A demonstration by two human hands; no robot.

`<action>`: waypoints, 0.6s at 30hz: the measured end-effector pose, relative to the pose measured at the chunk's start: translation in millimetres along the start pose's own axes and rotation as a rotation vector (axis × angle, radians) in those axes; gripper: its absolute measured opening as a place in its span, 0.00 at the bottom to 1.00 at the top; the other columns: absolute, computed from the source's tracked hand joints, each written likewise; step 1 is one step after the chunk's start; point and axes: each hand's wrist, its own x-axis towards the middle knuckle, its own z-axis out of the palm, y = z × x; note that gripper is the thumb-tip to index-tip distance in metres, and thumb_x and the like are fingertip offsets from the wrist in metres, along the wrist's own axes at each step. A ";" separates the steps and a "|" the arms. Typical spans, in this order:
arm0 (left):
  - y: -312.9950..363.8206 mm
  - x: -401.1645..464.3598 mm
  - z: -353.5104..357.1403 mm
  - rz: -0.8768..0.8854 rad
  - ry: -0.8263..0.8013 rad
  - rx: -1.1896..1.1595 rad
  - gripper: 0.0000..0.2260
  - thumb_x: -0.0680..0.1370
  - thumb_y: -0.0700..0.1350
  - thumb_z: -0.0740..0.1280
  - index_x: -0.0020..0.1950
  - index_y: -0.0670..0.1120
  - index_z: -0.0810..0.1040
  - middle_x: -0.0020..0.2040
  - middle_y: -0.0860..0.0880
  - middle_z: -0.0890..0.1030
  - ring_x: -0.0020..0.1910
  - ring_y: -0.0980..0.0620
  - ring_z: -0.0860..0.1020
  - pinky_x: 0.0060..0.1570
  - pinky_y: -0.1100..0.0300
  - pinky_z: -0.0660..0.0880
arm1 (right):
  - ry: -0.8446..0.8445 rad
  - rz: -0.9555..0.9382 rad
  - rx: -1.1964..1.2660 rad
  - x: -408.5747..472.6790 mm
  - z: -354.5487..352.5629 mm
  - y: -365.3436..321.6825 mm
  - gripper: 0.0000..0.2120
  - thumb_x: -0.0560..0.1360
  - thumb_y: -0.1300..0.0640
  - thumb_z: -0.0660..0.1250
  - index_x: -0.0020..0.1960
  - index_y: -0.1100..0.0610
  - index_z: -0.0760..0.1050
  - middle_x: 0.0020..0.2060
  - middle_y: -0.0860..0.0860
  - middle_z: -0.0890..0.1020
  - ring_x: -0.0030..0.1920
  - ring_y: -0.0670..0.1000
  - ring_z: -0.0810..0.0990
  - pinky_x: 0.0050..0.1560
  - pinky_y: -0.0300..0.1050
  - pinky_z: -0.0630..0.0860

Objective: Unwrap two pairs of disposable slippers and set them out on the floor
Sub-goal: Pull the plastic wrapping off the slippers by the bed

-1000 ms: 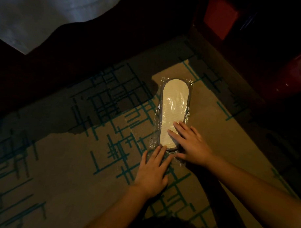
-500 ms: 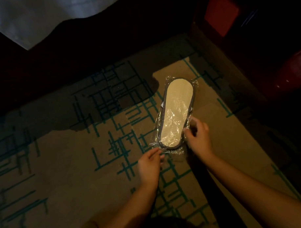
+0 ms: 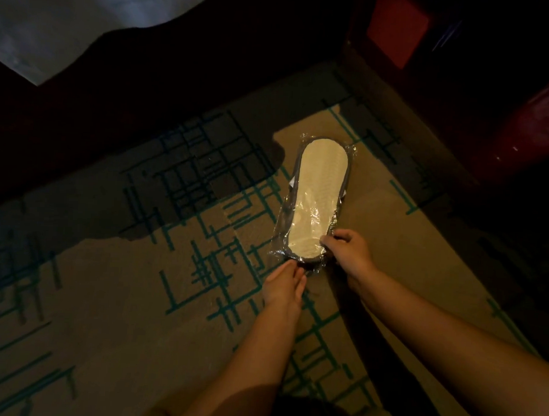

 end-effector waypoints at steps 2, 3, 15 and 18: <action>3.8 1.6 1.0 0.013 -0.002 -0.010 0.12 0.76 0.36 0.64 0.59 0.37 0.75 0.60 0.36 0.79 0.59 0.43 0.78 0.61 0.54 0.75 | -0.009 0.006 0.018 1.2 0.9 0.0 0.07 0.71 0.59 0.70 0.45 0.53 0.73 0.42 0.51 0.78 0.39 0.48 0.75 0.35 0.40 0.70; 5.3 0.8 1.1 0.017 -0.025 -0.015 0.11 0.76 0.36 0.64 0.58 0.37 0.76 0.59 0.36 0.79 0.58 0.43 0.79 0.59 0.55 0.76 | -0.012 0.007 0.032 1.8 0.7 -0.1 0.07 0.71 0.60 0.70 0.43 0.53 0.72 0.41 0.52 0.78 0.39 0.49 0.75 0.35 0.40 0.70; 17.0 -3.3 2.1 0.039 -0.090 0.006 0.16 0.74 0.37 0.68 0.61 0.36 0.75 0.50 0.38 0.82 0.36 0.52 0.79 0.36 0.64 0.80 | -0.166 0.197 0.340 -5.3 5.1 -3.9 0.10 0.72 0.63 0.69 0.51 0.55 0.74 0.39 0.52 0.79 0.38 0.49 0.78 0.31 0.40 0.76; 13.6 -8.5 -3.4 0.024 -0.105 0.023 0.15 0.74 0.38 0.68 0.60 0.36 0.76 0.57 0.35 0.81 0.35 0.53 0.80 0.28 0.69 0.78 | -0.140 0.193 0.364 3.4 4.8 -13.8 0.13 0.72 0.61 0.70 0.53 0.54 0.71 0.40 0.52 0.78 0.39 0.49 0.77 0.35 0.41 0.75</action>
